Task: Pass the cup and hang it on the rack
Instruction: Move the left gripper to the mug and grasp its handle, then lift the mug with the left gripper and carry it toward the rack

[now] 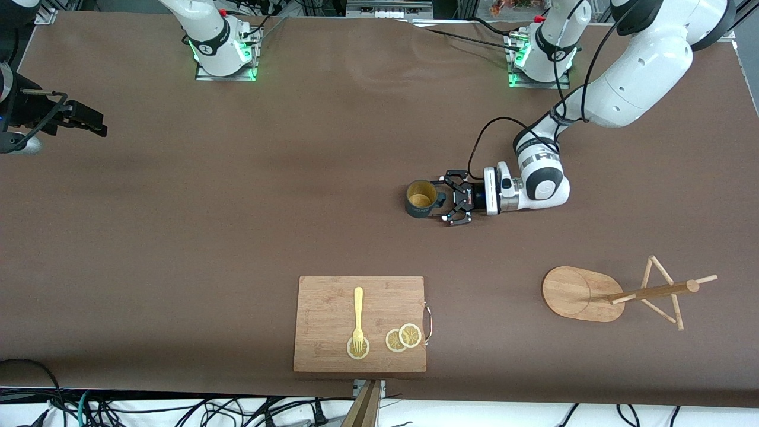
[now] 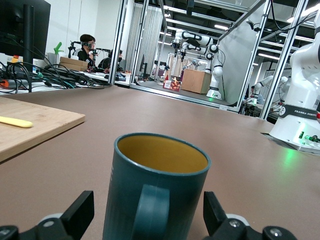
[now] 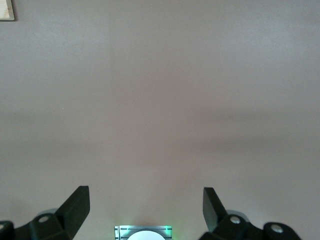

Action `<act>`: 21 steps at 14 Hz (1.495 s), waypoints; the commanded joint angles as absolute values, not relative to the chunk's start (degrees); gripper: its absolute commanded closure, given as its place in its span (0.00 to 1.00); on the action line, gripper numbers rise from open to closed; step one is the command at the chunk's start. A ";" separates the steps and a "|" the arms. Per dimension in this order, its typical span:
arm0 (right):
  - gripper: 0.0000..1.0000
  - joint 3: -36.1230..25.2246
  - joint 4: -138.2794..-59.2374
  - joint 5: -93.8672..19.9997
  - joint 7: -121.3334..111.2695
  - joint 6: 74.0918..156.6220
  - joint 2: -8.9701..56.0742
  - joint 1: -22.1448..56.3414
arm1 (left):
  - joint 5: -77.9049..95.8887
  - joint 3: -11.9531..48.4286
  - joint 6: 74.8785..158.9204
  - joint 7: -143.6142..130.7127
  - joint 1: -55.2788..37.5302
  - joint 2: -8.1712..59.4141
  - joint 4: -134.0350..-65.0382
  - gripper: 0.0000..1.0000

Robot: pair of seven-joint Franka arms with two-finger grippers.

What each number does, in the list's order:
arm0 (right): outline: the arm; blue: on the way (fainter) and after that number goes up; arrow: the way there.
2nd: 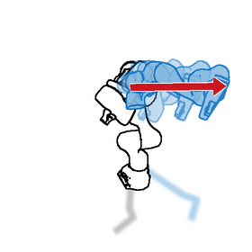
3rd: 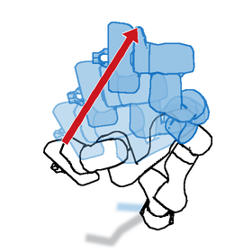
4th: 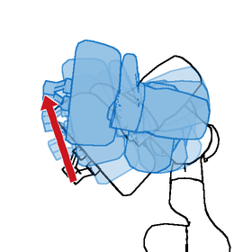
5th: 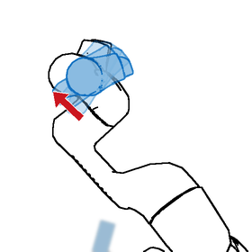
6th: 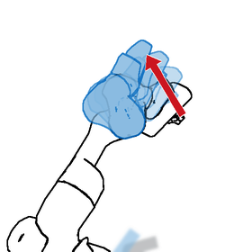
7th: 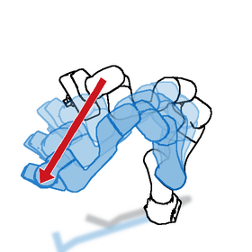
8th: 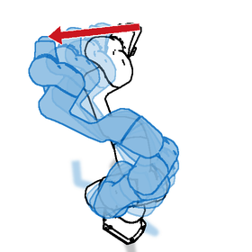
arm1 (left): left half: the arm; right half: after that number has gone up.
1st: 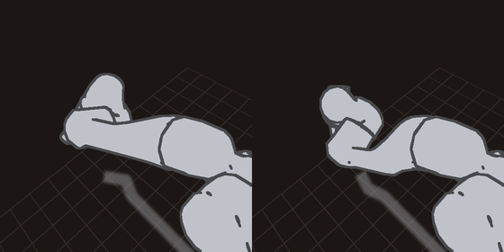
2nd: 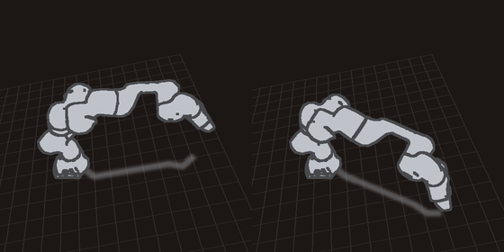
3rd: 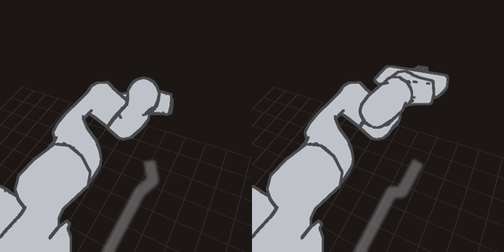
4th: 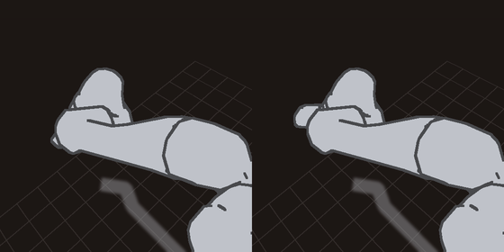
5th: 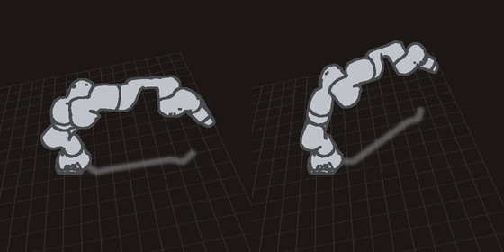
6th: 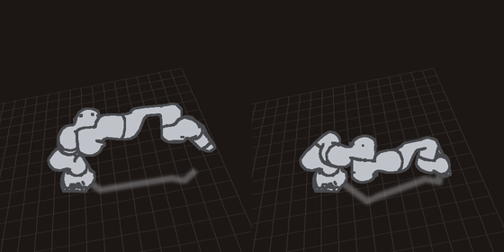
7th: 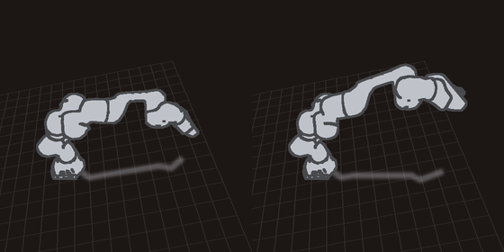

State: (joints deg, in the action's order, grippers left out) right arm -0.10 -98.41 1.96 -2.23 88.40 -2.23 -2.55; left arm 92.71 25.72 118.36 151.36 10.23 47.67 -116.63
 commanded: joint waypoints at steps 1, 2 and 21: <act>0.00 -0.09 -97.73 1.05 -1.93 87.72 -2.20 -2.55 | 93.52 25.31 118.04 155.64 10.63 48.25 -115.58 0.49; 0.00 -0.09 -97.65 0.97 -1.93 87.80 -2.11 -2.55 | 93.43 25.23 118.04 156.35 10.72 48.25 -115.49 0.64; 0.00 0.09 -97.65 0.88 -1.93 87.98 -2.02 -2.55 | 79.14 24.25 83.09 97.08 41.64 44.82 -108.13 1.00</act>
